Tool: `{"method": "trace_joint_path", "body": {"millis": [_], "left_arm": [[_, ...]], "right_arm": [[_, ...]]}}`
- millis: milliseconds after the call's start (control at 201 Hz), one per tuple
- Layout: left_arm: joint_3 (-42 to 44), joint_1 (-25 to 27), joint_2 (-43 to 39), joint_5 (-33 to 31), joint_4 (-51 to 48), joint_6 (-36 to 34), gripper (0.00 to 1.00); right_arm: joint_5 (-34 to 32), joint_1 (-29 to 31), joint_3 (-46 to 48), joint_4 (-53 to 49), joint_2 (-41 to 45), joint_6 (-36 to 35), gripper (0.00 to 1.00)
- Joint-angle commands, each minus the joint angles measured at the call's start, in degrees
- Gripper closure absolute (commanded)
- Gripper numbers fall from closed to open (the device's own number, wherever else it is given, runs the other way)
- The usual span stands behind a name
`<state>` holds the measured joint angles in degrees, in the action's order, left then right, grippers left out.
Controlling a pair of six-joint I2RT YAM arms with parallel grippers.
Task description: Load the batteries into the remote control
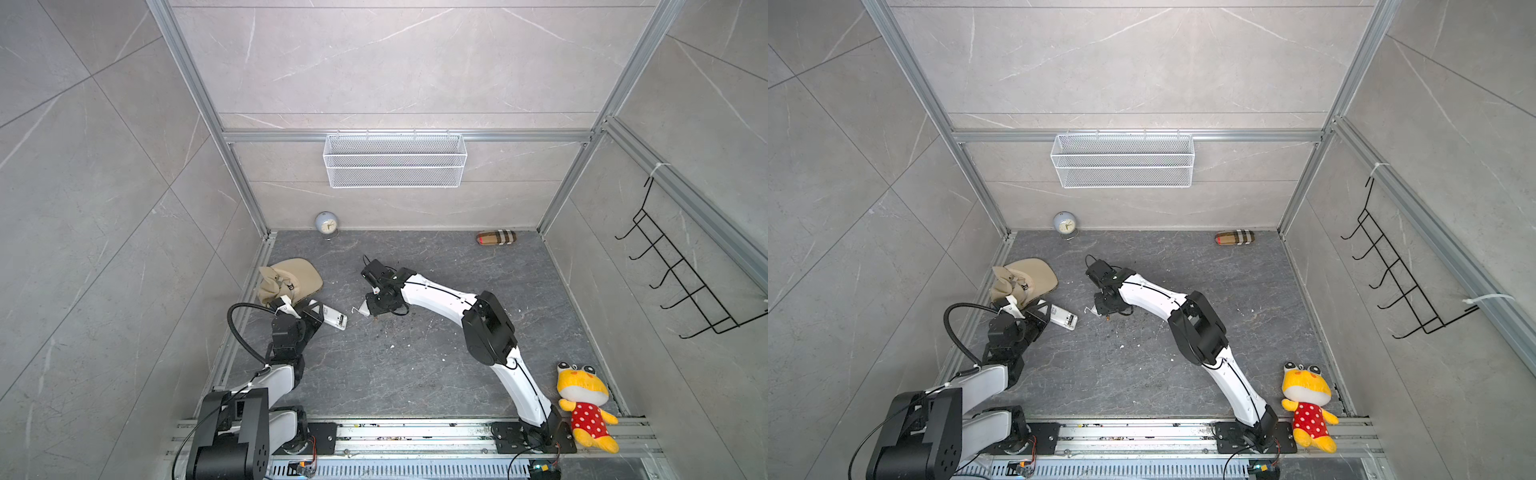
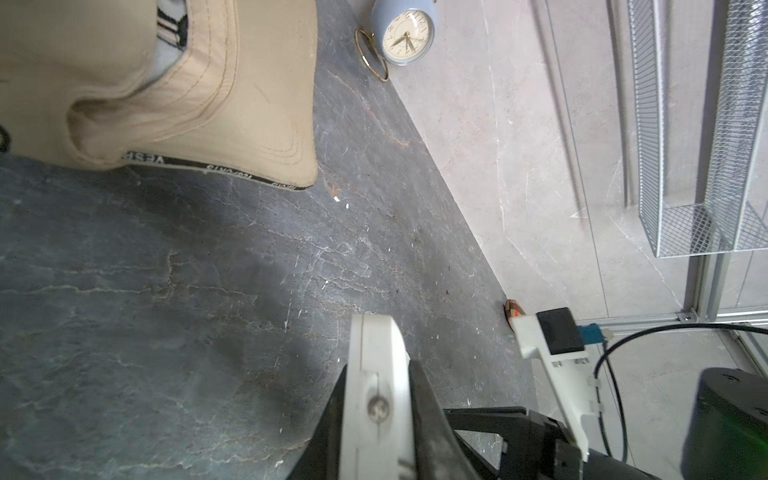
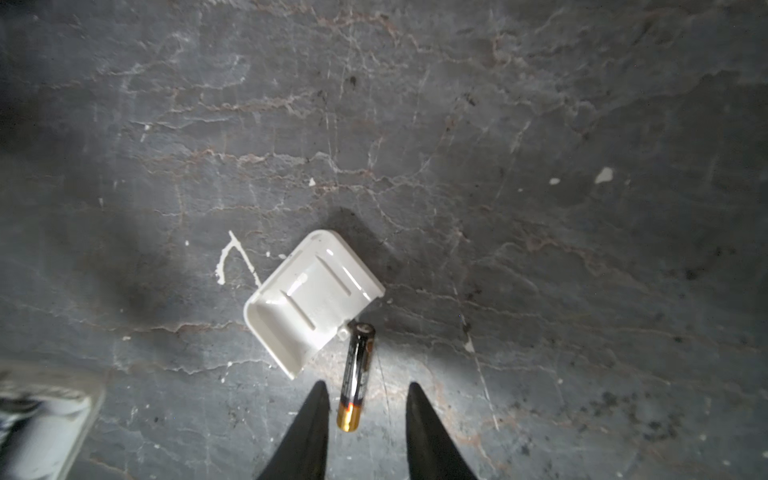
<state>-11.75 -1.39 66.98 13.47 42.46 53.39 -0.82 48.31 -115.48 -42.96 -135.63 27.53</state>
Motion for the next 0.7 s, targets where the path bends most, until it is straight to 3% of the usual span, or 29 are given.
{"method": "trace_joint_path", "body": {"millis": [0, 448, 692], "left_arm": [[-0.9, -0.2, -1.2, -1.1, 1.1, -2.2, 1.00], [-1.3, -0.2, -0.8, 0.2, 1.6, -1.6, 1.00], [-1.4, -0.2, -0.5, 0.3, 1.8, -1.6, 1.00]], "right_arm": [[-2.3, 0.8, -3.3, -5.1, -2.4, -0.7, 0.67], [-4.7, 0.9, -8.2, -9.0, -7.2, 0.0, 0.68], [-7.2, 0.9, -16.3, -15.7, -11.2, 0.9, 0.76]]}}
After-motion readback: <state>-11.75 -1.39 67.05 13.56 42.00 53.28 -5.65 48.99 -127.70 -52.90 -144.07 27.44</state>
